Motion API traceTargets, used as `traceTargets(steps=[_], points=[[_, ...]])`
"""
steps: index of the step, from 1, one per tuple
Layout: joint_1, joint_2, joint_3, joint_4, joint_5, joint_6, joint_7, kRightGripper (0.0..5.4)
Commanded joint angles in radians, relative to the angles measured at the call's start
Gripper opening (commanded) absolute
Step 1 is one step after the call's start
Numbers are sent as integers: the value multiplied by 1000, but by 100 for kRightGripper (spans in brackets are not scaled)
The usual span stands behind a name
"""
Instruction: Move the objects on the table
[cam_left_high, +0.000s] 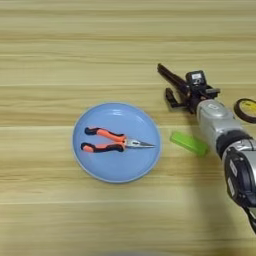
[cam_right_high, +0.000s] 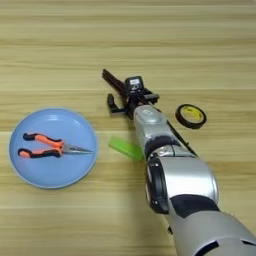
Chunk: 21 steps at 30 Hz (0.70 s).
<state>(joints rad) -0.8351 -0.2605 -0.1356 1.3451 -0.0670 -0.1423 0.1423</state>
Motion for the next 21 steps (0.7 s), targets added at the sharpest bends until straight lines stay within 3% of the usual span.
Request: traceTargets(steps=[1,7,16,21], points=[[-101,-13,34,-25,-36,61,-25,536],[-120,-17,5,-10,-3,170,4,536],[-144,-32,-85,4,87,338,126,536],[-145,-35,-89,3,83,373,161,536]])
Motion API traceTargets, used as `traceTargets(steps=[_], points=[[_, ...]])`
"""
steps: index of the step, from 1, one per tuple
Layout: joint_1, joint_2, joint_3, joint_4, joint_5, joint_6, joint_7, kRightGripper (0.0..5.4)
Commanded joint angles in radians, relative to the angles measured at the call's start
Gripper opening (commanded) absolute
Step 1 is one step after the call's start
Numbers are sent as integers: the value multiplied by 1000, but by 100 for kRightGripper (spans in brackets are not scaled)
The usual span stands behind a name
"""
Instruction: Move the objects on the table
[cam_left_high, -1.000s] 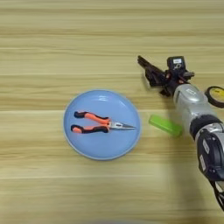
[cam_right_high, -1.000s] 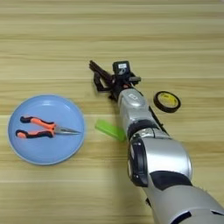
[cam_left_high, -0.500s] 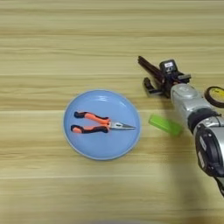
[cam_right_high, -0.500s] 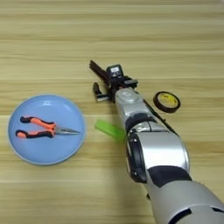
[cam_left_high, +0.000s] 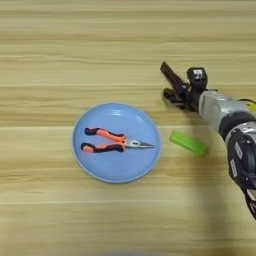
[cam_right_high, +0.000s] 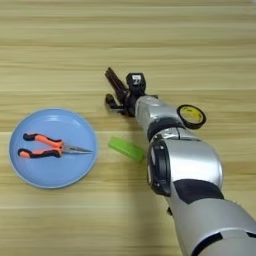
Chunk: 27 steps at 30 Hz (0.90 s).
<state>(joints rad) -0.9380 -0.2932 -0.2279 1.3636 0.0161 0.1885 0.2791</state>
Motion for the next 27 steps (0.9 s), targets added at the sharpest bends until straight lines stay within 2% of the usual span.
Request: traceTargets(steps=[1,6,20,27], points=[[-42,-2,7,-16,-5,45,26,536],[-41,2,21,-19,-20,36,56,510],[-39,9,38,-22,-35,27,76,367],[-33,19,78,-29,-57,1,142,353]])
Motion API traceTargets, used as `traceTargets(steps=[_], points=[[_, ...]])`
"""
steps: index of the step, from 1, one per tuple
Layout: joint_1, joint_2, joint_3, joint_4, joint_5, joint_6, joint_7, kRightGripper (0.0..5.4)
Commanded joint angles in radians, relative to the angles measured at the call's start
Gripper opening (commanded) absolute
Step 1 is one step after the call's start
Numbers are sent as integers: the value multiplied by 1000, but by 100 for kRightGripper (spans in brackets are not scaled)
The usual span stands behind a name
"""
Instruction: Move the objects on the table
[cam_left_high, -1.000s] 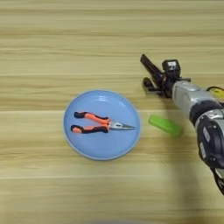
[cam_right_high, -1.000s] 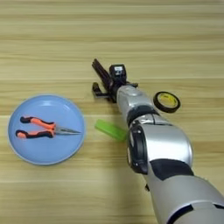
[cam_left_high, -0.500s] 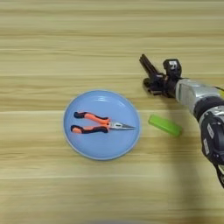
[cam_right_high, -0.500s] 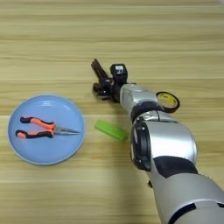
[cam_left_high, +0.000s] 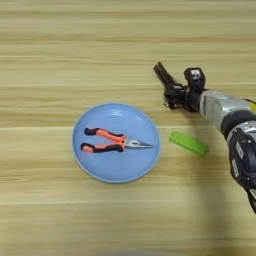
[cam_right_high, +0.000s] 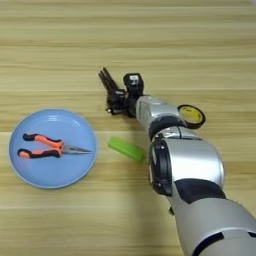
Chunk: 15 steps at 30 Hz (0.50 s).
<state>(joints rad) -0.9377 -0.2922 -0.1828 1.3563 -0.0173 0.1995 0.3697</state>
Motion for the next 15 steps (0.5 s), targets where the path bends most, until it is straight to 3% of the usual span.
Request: traceTargets(steps=[1,8,15], points=[[-32,19,40,-23,-28,-16,65,352],[-17,17,110,-39,-55,-55,245,352],[63,4,223,-98,-106,-139,470,350]])
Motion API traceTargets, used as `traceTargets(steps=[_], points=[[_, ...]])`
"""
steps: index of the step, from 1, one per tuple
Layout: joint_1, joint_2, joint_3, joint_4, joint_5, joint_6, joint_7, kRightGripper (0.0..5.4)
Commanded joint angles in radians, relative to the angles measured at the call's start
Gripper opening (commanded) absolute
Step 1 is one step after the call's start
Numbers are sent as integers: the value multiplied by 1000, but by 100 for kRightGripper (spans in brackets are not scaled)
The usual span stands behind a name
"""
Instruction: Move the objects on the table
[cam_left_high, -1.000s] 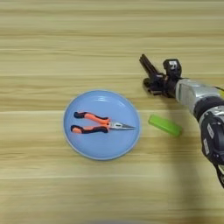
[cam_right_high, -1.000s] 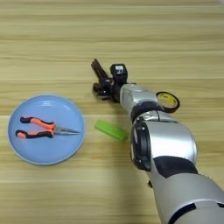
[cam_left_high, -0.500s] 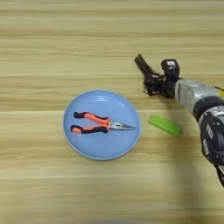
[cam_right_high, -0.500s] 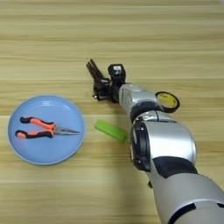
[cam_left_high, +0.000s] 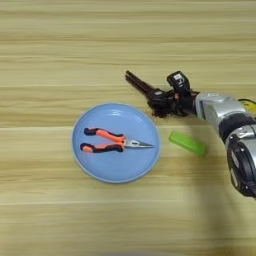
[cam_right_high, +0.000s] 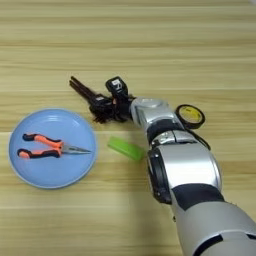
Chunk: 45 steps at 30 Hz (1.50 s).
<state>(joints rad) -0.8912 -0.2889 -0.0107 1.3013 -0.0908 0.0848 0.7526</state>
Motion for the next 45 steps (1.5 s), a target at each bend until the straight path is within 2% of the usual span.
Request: traceTargets(steps=[1,5,8,13,14,20,22,28,30,39,45], points=[[34,-6,67,-60,-36,-43,128,349],[95,-38,113,-126,-35,-104,258,349],[128,-52,139,-159,-37,-128,309,349],[148,-62,165,-180,-46,-133,312,349],[149,-63,167,-180,-44,-132,312,385],[147,-73,149,-201,-7,-133,351,450],[143,-81,132,-219,16,-134,372,471],[131,-112,27,-334,168,-109,506,538],[127,-118,-9,-367,213,-87,533,538],[116,-123,-75,-416,280,-42,522,538],[88,-139,-110,-394,291,-40,465,538]])
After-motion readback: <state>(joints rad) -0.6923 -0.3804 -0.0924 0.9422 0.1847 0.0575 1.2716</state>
